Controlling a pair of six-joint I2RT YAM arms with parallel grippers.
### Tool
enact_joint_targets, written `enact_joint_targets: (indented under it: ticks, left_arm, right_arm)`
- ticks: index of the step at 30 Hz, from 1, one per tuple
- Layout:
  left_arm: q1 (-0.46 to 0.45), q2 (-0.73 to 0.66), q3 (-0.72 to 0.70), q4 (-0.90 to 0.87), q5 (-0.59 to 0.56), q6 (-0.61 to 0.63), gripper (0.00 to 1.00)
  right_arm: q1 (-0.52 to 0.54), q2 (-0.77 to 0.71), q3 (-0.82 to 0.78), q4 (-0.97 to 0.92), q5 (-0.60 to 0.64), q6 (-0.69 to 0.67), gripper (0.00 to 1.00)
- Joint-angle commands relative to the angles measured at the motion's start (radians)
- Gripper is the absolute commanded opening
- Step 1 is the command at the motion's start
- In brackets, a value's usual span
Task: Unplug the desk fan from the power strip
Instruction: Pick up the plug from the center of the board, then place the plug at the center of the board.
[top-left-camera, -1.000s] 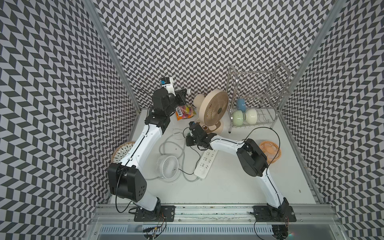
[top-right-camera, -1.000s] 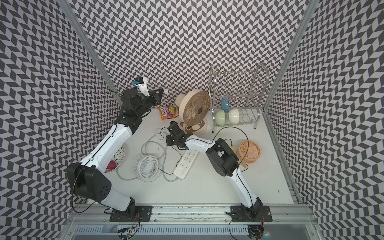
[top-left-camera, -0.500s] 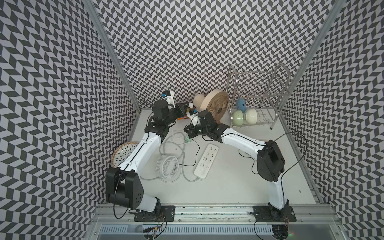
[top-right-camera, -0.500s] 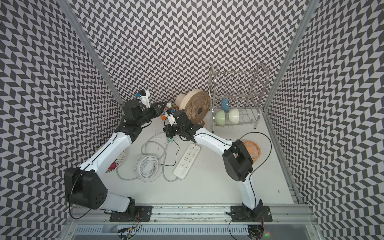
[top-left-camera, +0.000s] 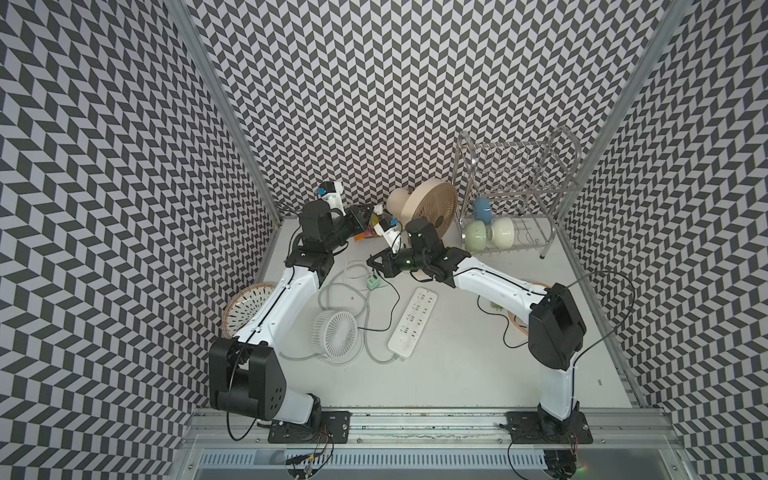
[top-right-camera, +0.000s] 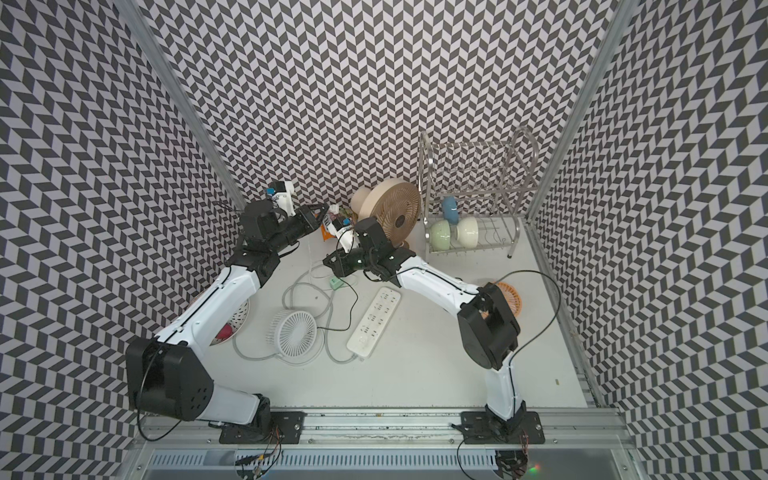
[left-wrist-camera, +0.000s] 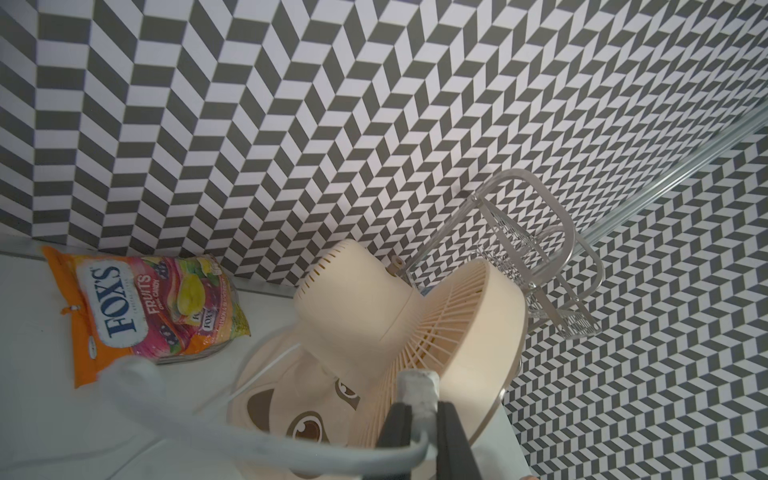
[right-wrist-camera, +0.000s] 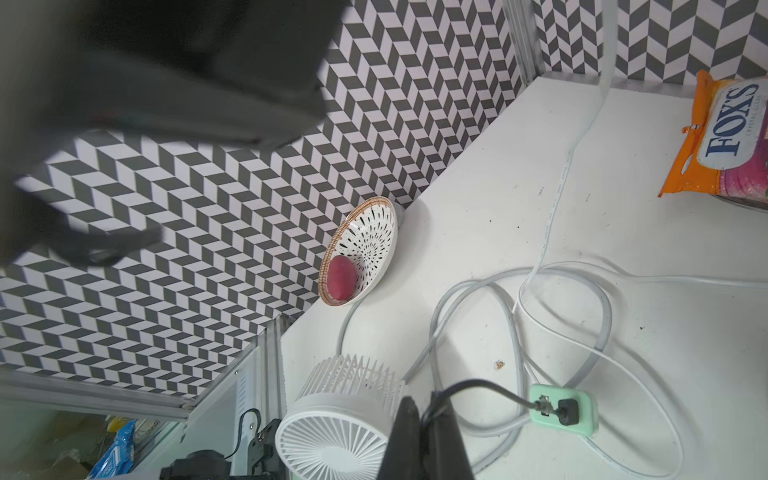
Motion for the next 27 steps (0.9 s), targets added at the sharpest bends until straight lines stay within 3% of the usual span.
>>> enact_joint_targets:
  ticks: [1, 11, 18, 19, 23, 27]
  left_arm:
    - [0.027, 0.031, 0.074, 0.026, 0.005, 0.019, 0.06]
    - [0.051, 0.081, 0.112, 0.017, 0.036, 0.034, 0.07]
    - [0.053, 0.104, 0.108, 0.004, 0.041, 0.046, 0.07]
    - [0.054, 0.109, 0.107, 0.003, 0.039, 0.048, 0.07]
    - [0.059, 0.137, 0.104, -0.003, 0.02, 0.053, 0.06]
    - [0.059, 0.191, 0.124, -0.024, -0.003, 0.07, 0.07]
  right_arm:
    - [0.027, -0.1, -0.044, 0.084, -0.032, -0.021, 0.0]
    - [0.151, -0.251, -0.281, 0.087, 0.013, -0.042, 0.0]
    - [0.237, -0.192, -0.349, 0.143, 0.008, -0.027, 0.02]
    - [0.241, -0.172, -0.344, 0.146, 0.003, -0.026, 0.06]
    - [0.227, -0.093, -0.294, 0.09, 0.056, -0.024, 0.5]
    - [0.199, -0.102, -0.248, -0.04, 0.278, -0.037, 0.85]
